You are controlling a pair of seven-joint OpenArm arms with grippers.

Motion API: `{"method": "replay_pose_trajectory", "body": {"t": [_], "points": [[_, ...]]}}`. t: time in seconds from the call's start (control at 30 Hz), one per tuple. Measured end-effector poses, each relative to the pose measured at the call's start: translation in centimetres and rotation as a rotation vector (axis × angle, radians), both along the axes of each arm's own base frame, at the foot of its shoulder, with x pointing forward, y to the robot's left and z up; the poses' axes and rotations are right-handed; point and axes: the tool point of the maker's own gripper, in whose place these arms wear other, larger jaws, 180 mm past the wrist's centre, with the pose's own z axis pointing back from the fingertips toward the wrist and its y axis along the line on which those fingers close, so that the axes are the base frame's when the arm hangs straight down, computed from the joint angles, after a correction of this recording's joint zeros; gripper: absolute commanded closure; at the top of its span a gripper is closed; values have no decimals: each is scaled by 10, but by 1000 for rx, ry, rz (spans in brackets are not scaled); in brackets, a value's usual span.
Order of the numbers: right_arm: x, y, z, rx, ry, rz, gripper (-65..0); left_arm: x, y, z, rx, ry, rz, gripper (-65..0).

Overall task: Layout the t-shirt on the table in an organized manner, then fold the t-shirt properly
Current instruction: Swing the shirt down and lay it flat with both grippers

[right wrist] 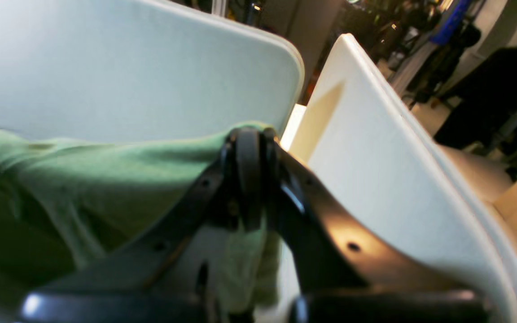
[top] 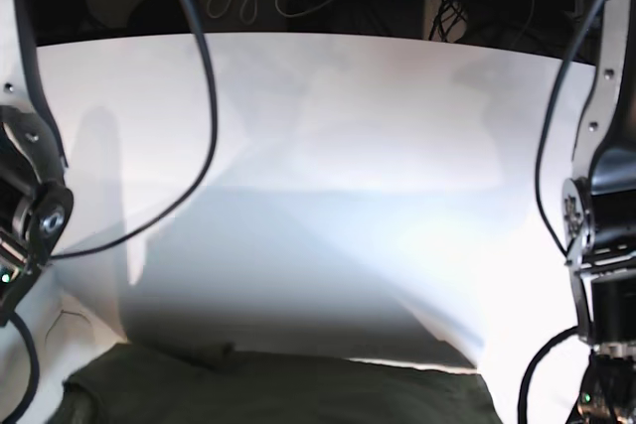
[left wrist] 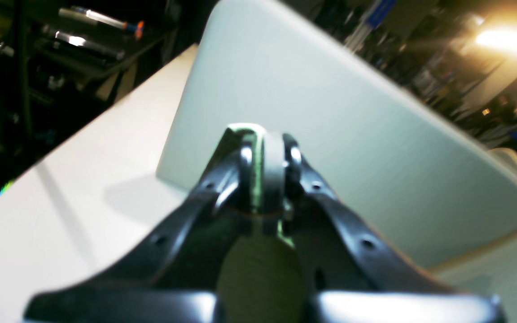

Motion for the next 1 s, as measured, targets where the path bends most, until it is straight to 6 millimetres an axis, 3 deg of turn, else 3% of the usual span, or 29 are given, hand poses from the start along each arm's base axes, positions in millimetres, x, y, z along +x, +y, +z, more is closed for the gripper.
{"method": "replay_pose_trajectory", "body": {"t": [0.13, 0.27, 0.43, 0.5, 0.63, 0.8, 1.0], "points": [[-21, 4, -55, -40, 68, -18, 0, -13, -6, -33, 18, 24, -15, -4], [-48, 11, -121, -83, 176, -27, 0, -35, 3, -98, -23, 116, 3, -4], [-93, 29, -163, -94, 201, -10, 0, -73, 13, -139, -94, 124, 10, -4], [-115, 28, -191, -95, 264, -34, 0, -94, 25, -166, -129, 156, 32, -4], [-160, 31, -215, -102, 301, -48, 0, -144, 45, -221, -184, 245, 76, -4], [-220, 35, -265, -38, 424, -94, 0, -210, 63, -257, -240, 291, 119, -4], [-267, 21, -295, 2, 512, -168, 0, -277, 86, -298, -290, 390, 194, -4]]}}
